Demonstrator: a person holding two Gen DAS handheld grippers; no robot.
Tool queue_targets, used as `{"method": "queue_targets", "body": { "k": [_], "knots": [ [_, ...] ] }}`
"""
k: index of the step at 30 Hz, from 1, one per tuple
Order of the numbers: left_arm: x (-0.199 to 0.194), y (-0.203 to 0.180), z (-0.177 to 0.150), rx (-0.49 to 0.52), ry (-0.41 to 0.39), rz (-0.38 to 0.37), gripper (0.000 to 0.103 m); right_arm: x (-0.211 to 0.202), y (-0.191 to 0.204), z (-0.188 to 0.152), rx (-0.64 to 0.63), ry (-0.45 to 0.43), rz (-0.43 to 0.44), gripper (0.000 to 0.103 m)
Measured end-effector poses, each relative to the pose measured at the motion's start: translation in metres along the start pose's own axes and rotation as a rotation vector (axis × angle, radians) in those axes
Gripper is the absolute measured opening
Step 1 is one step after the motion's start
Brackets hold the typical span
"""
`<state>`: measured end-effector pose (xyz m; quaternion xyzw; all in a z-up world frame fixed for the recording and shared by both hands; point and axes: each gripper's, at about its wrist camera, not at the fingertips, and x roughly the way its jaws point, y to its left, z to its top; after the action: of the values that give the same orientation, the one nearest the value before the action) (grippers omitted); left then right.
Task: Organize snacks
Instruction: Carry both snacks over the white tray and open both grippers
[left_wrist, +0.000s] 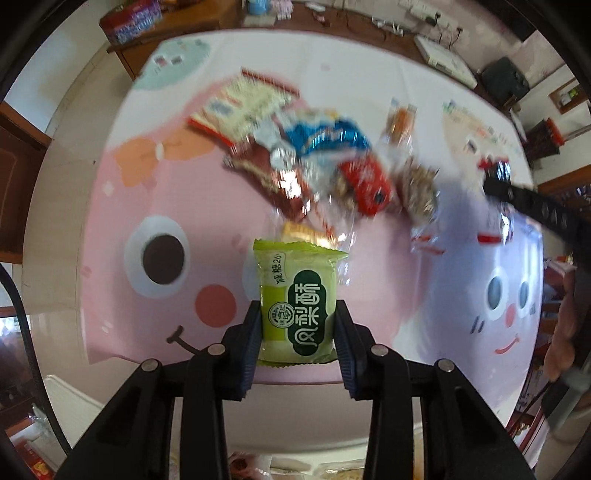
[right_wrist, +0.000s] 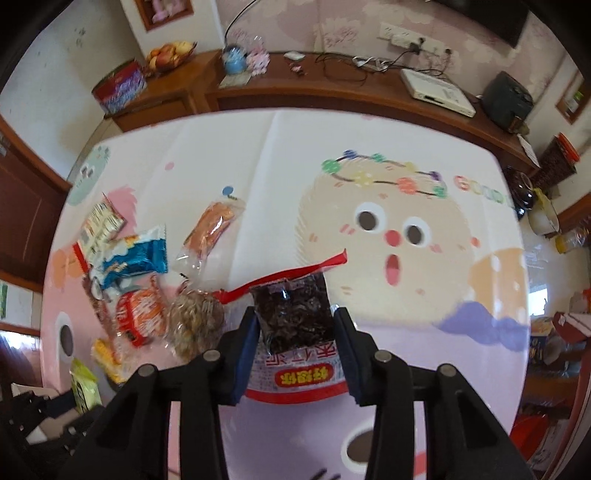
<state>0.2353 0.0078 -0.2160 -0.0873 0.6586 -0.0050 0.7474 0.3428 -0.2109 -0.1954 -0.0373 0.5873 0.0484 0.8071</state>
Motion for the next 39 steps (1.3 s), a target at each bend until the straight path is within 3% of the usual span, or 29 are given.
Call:
{"method": "queue_targets", "body": {
  "k": [8, 18, 30, 39],
  "knots": [
    [-0.075, 0.004, -0.005, 0.059, -0.155, -0.014, 0.035, -0.083, -0.005, -0.026, 0.09, -0.107, 0.033, 0.041],
    [-0.144, 0.014, -0.039, 0.144, -0.3, -0.015, 0.035, -0.184, 0.034, -0.088, 0.108, -0.208, 0.084, 0.041],
    [-0.193, 0.045, -0.101, 0.212, -0.411, 0.002, 0.036, -0.248, 0.083, -0.162, 0.122, -0.23, 0.121, 0.041],
    [-0.192, 0.056, -0.137, 0.261, -0.434, 0.045, 0.036, -0.263, 0.116, -0.206, 0.14, -0.258, 0.053, 0.041]
  ]
}}
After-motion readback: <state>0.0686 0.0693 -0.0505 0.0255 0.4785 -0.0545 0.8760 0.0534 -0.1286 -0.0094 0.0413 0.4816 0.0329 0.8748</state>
